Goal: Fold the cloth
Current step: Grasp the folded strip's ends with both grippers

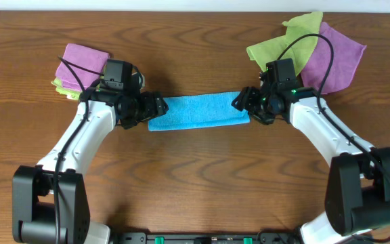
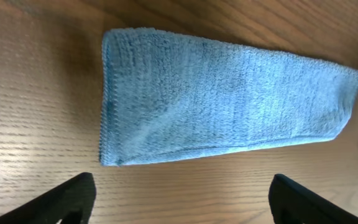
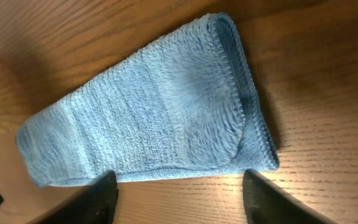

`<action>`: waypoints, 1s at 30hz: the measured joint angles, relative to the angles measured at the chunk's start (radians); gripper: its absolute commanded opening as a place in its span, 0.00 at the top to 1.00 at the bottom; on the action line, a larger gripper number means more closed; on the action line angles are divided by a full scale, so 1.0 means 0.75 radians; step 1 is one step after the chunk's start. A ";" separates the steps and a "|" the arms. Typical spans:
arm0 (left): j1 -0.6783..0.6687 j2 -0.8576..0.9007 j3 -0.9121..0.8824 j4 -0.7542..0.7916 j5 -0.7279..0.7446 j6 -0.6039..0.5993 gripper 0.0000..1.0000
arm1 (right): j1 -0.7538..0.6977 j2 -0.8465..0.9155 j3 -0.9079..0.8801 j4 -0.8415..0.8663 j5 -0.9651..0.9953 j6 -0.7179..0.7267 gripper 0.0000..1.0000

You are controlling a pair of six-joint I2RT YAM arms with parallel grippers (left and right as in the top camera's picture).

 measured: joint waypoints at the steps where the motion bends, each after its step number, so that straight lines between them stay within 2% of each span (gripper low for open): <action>1: 0.007 0.000 0.000 0.001 -0.001 0.013 0.72 | -0.003 0.000 0.000 0.008 0.001 -0.004 0.98; 2: 0.013 0.000 0.000 0.002 -0.002 0.023 0.94 | -0.006 -0.001 0.000 0.026 0.001 -0.007 0.98; 8: 0.010 0.000 0.013 0.104 -0.007 0.065 0.94 | -0.016 -0.049 0.005 0.175 0.026 -0.087 0.98; 14: -0.043 0.037 0.025 0.186 -0.057 0.064 0.94 | 0.051 -0.045 0.014 0.187 0.172 -0.122 0.98; 22: -0.090 0.319 0.031 0.244 -0.085 -0.003 0.94 | 0.116 0.176 0.014 0.241 0.296 -0.131 0.98; 27: -0.089 0.370 0.036 0.245 -0.082 -0.021 0.94 | 0.120 0.252 0.017 0.248 0.330 -0.131 0.99; 30: -0.090 0.374 0.046 0.224 -0.083 -0.031 0.94 | 0.120 0.254 0.039 0.178 0.332 -0.131 0.99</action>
